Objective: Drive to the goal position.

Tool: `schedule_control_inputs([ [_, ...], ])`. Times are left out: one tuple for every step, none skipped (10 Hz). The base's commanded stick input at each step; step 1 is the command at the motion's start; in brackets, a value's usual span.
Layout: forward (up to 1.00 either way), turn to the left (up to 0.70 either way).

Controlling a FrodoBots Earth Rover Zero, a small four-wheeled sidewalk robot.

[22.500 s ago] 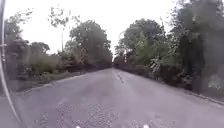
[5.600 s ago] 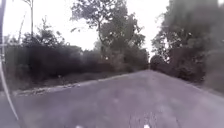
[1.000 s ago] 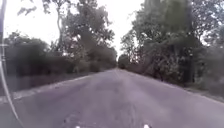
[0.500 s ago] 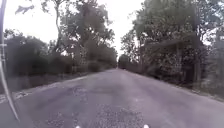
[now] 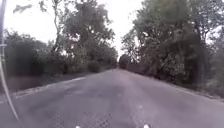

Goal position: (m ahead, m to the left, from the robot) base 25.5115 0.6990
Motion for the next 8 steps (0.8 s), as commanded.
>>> schedule_control_inputs([
  [0.7,0.0],
  [0.7,0.0],
  [0.7,0.0],
  [0.7,0.0],
  [0.7,0.0],
  [0.7,0.0],
  [0.7,0.0],
  [0.7,0.0],
])
